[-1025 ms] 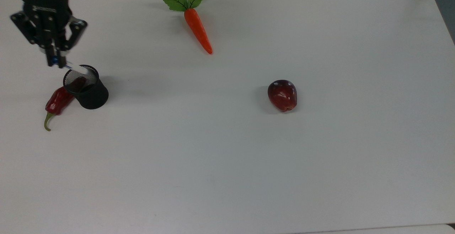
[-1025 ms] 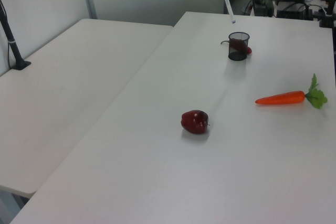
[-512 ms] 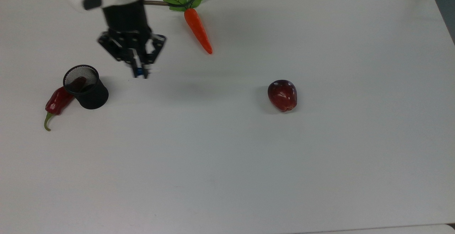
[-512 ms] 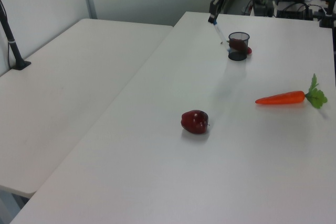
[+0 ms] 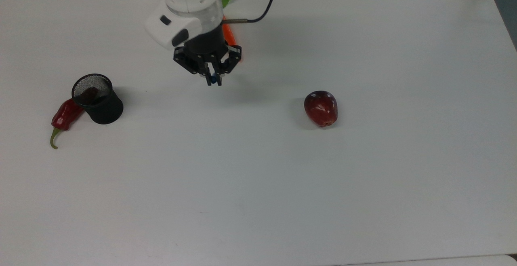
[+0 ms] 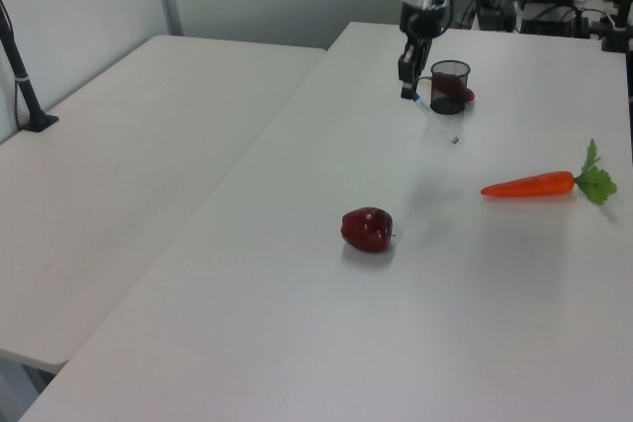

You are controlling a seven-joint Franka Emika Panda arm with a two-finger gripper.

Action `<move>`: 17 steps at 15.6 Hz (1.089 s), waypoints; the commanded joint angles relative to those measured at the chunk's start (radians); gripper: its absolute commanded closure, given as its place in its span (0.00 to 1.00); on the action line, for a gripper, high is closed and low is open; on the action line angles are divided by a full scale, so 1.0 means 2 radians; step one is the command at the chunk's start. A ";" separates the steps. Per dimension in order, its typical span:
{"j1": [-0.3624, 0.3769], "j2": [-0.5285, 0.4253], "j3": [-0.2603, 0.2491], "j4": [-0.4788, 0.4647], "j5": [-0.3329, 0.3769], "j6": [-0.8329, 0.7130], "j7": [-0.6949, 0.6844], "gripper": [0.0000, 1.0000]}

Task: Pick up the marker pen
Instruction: 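Carry the marker toward the red apple and lower it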

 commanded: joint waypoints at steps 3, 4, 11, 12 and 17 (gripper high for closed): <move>0.022 0.025 -0.006 -0.007 0.006 -0.005 0.004 0.90; 0.022 0.032 -0.006 -0.010 0.006 -0.003 0.004 0.90; 0.032 0.059 -0.006 -0.007 -0.005 0.001 0.010 0.86; 0.032 0.060 -0.006 -0.007 -0.005 0.000 0.010 0.83; 0.032 0.059 -0.007 -0.003 -0.005 0.000 0.010 0.13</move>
